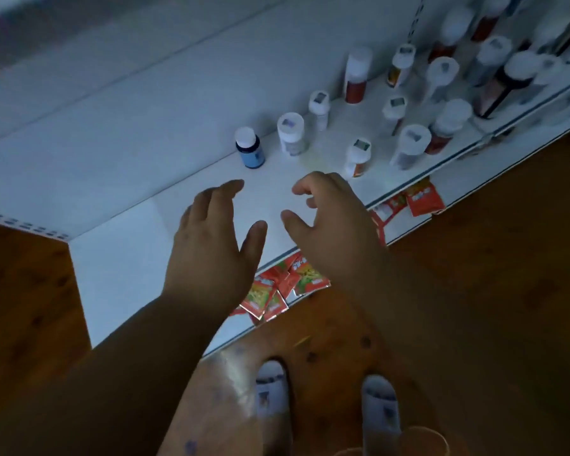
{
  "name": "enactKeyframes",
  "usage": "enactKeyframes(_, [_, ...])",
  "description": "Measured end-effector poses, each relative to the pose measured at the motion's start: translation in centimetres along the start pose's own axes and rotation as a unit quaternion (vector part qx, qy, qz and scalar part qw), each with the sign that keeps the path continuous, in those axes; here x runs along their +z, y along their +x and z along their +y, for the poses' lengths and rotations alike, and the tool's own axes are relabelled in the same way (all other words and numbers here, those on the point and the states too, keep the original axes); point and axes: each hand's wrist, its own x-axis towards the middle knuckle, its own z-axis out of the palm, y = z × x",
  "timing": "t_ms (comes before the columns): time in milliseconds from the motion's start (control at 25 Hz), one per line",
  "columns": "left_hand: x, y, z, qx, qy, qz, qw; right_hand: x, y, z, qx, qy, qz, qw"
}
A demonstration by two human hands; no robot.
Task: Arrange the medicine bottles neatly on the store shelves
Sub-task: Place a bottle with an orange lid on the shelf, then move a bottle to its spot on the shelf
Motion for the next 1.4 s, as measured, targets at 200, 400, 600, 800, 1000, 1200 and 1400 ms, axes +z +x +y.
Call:
enactKeyframes(200, [7.2, 5.1, -5.0, 0.005, 0.016, 0.013, 1.000, 9.0, 7.0, 5.1, 0.004, 0.035, 0.039, 0.999])
enactKeyframes(400, [8.2, 7.5, -9.9, 0.028, 0.060, 0.022, 0.998, 14.0, 13.4, 5.4, -0.020, 0.077, 0.097, 0.992])
enactKeyframes(600, [9.0, 8.0, -12.3, 0.043, 0.104, -0.015, 0.994, 16.3, 18.8, 4.2, 0.005, 0.118, 0.120, 0.986])
enactKeyframes(800, [8.6, 8.4, -12.3, 0.039, 0.116, -0.031, 0.992, 17.2, 21.0, 4.8, 0.009, 0.124, 0.115, 0.986])
enactKeyframes(1000, [7.1, 7.0, -9.4, 0.024, 0.086, -0.053, 0.995, 13.8, 13.7, 5.6, 0.010, 0.257, 0.104, 0.961])
enactKeyframes(1200, [3.4, 1.1, 2.7, -0.003, -0.068, -0.156, 0.985, 0.2, 0.8, 7.0, 0.122, 0.427, 0.021, 0.896])
enactKeyframes(1400, [-2.2, -6.0, 19.0, -0.003, -0.198, -0.245, 0.949, -17.4, -10.7, 5.2, 0.177, 0.497, 0.057, 0.848])
